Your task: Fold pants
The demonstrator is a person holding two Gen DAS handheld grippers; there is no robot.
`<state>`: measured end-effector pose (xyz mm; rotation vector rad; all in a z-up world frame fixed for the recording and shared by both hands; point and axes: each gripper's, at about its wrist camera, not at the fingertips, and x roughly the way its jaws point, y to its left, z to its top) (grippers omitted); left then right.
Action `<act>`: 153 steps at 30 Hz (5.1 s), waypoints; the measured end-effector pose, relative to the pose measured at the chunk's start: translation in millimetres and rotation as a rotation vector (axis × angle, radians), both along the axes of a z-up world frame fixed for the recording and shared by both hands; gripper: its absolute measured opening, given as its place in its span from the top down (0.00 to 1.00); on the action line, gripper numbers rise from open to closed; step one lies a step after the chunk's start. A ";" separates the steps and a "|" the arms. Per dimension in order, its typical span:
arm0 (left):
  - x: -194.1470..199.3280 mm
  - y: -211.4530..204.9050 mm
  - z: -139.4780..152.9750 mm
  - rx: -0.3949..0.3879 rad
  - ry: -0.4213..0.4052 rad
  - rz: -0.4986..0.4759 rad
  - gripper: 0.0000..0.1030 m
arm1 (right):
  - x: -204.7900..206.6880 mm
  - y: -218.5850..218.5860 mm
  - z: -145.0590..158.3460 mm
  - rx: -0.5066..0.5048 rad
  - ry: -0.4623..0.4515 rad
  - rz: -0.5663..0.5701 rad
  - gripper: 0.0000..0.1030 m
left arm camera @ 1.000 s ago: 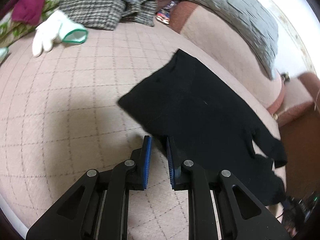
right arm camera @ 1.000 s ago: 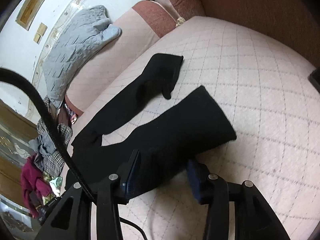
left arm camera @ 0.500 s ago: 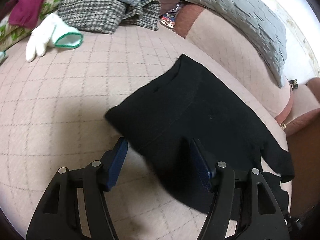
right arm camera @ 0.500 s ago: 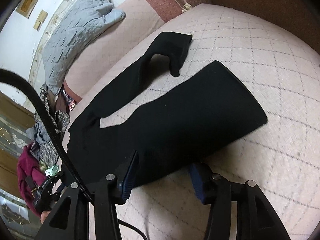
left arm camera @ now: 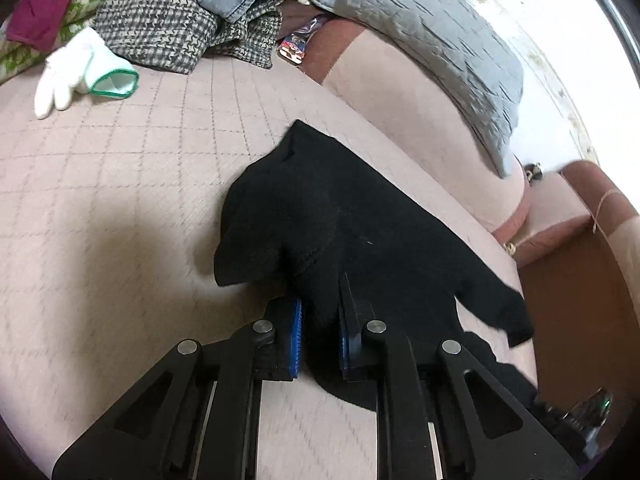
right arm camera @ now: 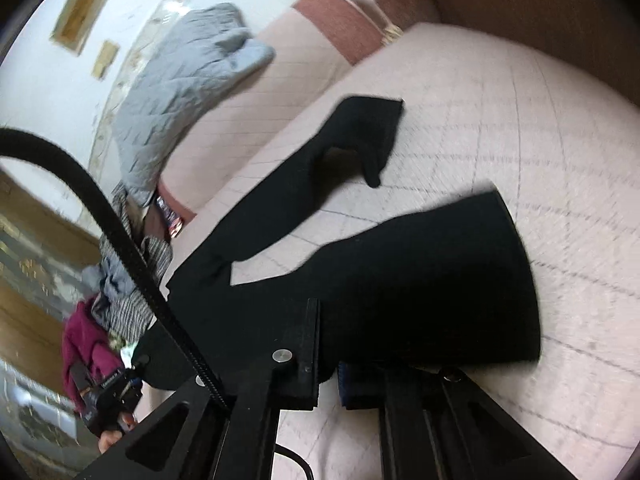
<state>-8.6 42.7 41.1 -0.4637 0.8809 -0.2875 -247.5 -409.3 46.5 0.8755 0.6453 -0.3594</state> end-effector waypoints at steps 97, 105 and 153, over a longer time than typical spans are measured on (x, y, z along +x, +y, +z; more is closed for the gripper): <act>-56.2 -36.4 26.1 0.440 -0.200 -0.685 0.95 | 100.7 178.7 28.3 -0.747 0.139 1.028 0.96; -75.1 -2.8 12.7 0.240 -0.069 -0.550 0.90 | 98.5 202.3 -29.5 -0.592 0.268 1.035 0.94; -45.2 47.8 49.7 0.267 -0.134 -0.079 0.77 | 176.2 56.9 21.3 -0.359 0.140 0.387 0.57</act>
